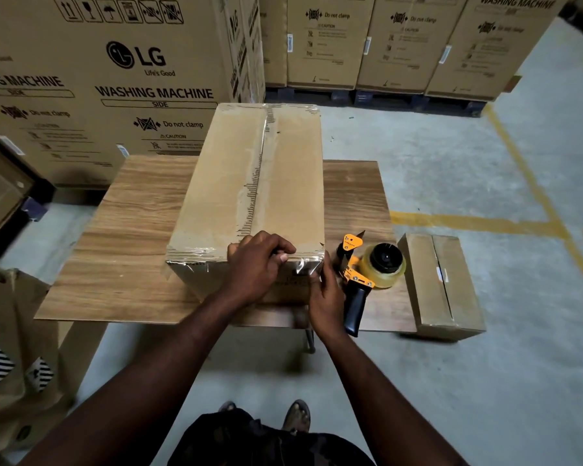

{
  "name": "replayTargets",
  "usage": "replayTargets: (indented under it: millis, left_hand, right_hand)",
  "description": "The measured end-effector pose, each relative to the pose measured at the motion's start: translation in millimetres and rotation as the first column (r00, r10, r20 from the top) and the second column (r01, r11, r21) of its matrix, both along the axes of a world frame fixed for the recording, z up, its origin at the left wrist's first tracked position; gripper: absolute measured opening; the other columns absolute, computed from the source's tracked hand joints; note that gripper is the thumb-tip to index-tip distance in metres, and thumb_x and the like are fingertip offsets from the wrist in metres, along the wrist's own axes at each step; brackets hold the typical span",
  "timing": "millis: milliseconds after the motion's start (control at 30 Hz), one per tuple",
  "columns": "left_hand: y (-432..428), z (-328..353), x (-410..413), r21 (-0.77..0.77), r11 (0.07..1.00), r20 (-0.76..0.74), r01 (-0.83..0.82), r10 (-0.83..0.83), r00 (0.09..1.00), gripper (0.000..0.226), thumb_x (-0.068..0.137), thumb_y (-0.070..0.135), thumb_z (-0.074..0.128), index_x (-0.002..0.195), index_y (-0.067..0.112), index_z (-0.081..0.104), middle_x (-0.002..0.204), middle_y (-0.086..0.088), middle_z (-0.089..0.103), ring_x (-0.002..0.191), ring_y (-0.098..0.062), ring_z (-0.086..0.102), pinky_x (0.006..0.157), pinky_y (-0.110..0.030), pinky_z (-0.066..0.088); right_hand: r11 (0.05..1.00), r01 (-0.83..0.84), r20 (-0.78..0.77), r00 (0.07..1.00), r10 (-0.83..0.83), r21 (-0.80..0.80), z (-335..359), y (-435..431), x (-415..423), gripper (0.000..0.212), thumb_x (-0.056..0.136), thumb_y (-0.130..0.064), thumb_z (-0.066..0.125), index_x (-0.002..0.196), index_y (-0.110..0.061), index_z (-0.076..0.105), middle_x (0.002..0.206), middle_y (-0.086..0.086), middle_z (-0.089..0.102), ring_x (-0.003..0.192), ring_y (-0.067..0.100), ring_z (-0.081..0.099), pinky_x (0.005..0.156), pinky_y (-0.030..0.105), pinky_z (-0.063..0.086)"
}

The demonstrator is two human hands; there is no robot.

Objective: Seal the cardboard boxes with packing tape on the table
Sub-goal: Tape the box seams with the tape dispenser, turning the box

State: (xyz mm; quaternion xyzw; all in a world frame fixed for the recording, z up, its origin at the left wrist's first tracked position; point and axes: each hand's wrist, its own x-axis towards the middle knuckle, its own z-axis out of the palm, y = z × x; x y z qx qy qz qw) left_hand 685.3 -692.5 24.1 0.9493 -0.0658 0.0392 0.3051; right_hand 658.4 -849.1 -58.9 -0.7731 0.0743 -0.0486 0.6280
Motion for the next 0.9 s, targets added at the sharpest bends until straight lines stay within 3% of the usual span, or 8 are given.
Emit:
replayTargets:
  millis: [133,200,267,300,433,533,767,900]
  left_hand:
    - [-0.7,-1.4,-1.5,0.011,1.0,0.011,-0.004,0.004,1.0,0.027,0.087,0.056,0.052,0.106,0.041,0.064,0.102,0.019,0.057,0.105,-0.009,0.049,0.085,-0.034,0.024]
    - [-3.2,-2.2,-1.7,0.026,0.999,0.035,-0.022,0.021,0.999,0.03,0.085,0.059,0.053,0.105,0.041,0.064,0.099,0.02,0.054,0.102,-0.01,0.05,0.083,-0.034,0.024]
    - [-5.4,-4.9,-1.8,0.047,0.998,0.067,-0.044,0.04,0.997,0.026,0.086,0.057,0.059,0.105,0.04,0.063,0.098,0.021,0.052,0.102,-0.011,0.051,0.083,-0.034,0.025]
    - [-6.1,-6.6,-2.1,0.055,0.997,0.078,-0.054,0.05,0.996,0.023,0.087,0.054,0.062,0.105,0.04,0.063,0.099,0.02,0.052,0.102,-0.012,0.051,0.083,-0.035,0.025]
    - [-7.8,-12.8,-4.7,0.121,0.989,0.147,-0.082,0.064,0.987,0.022,0.086,0.047,0.07,0.105,0.039,0.064,0.102,0.013,0.06,0.1,-0.017,0.054,0.084,-0.037,0.029]
    - [-9.2,-17.0,-7.3,0.174,0.982,0.197,-0.072,0.037,0.98,0.024,0.085,0.043,0.073,0.107,0.036,0.065,0.105,0.009,0.061,0.098,-0.021,0.056,0.084,-0.04,0.033]
    - [-3.4,-15.3,-11.8,0.217,0.976,0.169,-0.014,-0.023,0.985,0.042,0.078,0.03,0.08,0.117,0.036,0.063,0.113,0.007,0.059,0.104,-0.021,0.054,0.088,-0.038,0.032]
    - [-1.9,-14.4,-11.8,0.16,0.987,0.18,-0.021,-0.009,0.984,0.039,0.079,0.045,0.077,0.115,0.038,0.063,0.112,0.008,0.059,0.105,-0.019,0.053,0.088,-0.037,0.031]
  right_hand:
    - [1.0,-0.025,0.005,1.0,0.025,-0.018,-0.9,-25.7,4.1,0.052,0.098,-0.009,0.056,0.144,-0.034,0.052,0.142,-0.014,0.057,0.136,0.008,0.051,0.113,0.035,0.042]
    - [0.991,0.061,0.022,0.998,-0.064,0.121,8.9,-36.7,7.6,0.049,0.1,0.001,0.05,0.136,-0.031,0.059,0.137,-0.007,0.062,0.132,0.014,0.057,0.111,0.044,0.047]
    - [0.98,0.101,0.1,0.988,-0.119,0.17,28.7,-40.8,11.1,0.036,0.104,-0.005,0.051,0.136,-0.019,0.062,0.133,-0.006,0.066,0.128,0.012,0.059,0.108,0.039,0.049]
    - [0.991,0.071,0.154,0.984,-0.087,0.109,36.5,-39.4,12.4,0.034,0.104,-0.01,0.053,0.136,-0.015,0.062,0.134,-0.006,0.066,0.129,0.01,0.058,0.109,0.035,0.048]
    - [0.949,-0.15,0.297,0.926,0.232,-0.276,37.2,-32.1,16.4,0.038,0.102,-0.01,0.057,0.14,-0.013,0.06,0.147,-0.001,0.055,0.142,0.013,0.046,0.118,0.032,0.037]
    - [0.86,-0.115,0.38,0.862,0.335,-0.498,21.4,-39.8,20.0,0.045,0.098,0.002,0.057,0.141,-0.009,0.058,0.151,0.004,0.052,0.144,0.017,0.043,0.117,0.039,0.038]
    - [0.755,-0.108,0.342,0.844,0.413,-0.647,19.3,-48.0,21.2,0.072,0.082,0.02,0.06,0.147,-0.011,0.052,0.157,0.003,0.044,0.149,0.021,0.036,0.119,0.037,0.035]
    - [0.754,-0.082,0.405,0.803,0.437,-0.652,31.2,-41.5,20.1,0.038,0.095,-0.01,0.064,0.133,-0.005,0.064,0.145,0.009,0.057,0.146,0.028,0.04,0.119,0.036,0.034]
